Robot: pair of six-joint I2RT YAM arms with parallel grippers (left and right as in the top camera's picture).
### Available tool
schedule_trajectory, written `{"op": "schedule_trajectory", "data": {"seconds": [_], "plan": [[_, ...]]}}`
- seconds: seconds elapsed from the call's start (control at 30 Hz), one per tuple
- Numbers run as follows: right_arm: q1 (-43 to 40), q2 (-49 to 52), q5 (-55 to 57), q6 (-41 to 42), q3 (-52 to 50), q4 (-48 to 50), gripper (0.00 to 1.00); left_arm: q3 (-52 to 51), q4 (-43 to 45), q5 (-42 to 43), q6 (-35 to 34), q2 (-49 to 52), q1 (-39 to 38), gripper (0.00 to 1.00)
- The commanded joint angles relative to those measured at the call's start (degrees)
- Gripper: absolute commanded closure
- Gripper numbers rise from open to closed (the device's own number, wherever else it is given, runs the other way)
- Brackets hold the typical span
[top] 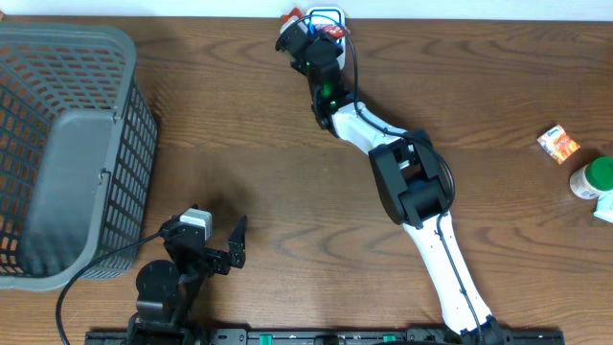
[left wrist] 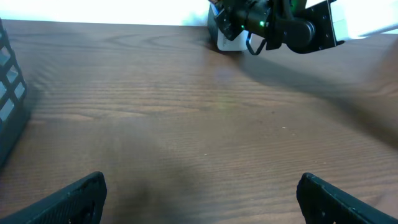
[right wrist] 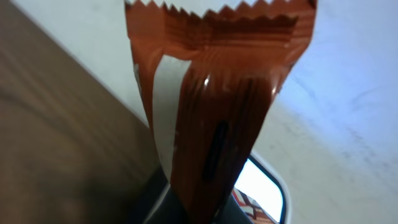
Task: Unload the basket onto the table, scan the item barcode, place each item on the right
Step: 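Carry the TOP bar to the white scanner and hold it there, then carry the TOP bar right and drop it beside the tissue pack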
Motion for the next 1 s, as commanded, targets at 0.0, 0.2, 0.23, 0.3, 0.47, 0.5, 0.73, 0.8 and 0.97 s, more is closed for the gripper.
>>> {"op": "schedule_trajectory", "data": {"seconds": [0.0, 0.2, 0.23, 0.3, 0.47, 0.5, 0.73, 0.8, 0.97], "plan": [[1.70, 0.26, 1.27, 0.02, 1.31, -1.20, 0.99, -0.90, -1.33, 0.52, -0.26, -0.28, 0.09, 0.02], [3.17, -3.45, 5.25, -1.40, 1.38, -1.05, 0.99, -0.87, -1.33, 0.52, -0.26, -0.28, 0.09, 0.02], [3.30, -4.66, 6.29, -1.86, 1.38, -1.16, 0.99, -0.87, -1.33, 0.52, -0.26, -0.28, 0.09, 0.02], [3.43, -7.63, 8.81, -2.12, 1.38, -2.93, 0.99, -0.87, -1.33, 0.52, -0.26, -0.28, 0.09, 0.02], [3.02, -18.10, 8.94, -2.54, 1.38, -25.46, 0.99, -0.90, -1.33, 0.52, -0.26, -0.28, 0.09, 0.02], [2.75, -19.91, 8.85, -1.99, 1.38, -29.57, 0.99, -0.90, -1.33, 0.50, -0.26, -0.28, 0.09, 0.02], [-5.44, -31.30, 11.93, 8.31, 1.38, -66.27, 0.99, -0.90, -1.33, 0.50, -0.26, -0.28, 0.09, 0.02], [-11.32, -31.54, 11.93, 13.29, 1.27, -77.07, 0.99, -0.90, -1.33, 0.52, -0.26, -0.28, 0.09, 0.02], [-23.30, -30.42, 9.90, 21.73, -3.78, -85.15, 0.99, -0.90, -1.33, 0.52, -0.26, -0.28, 0.09, 0.02]]}}
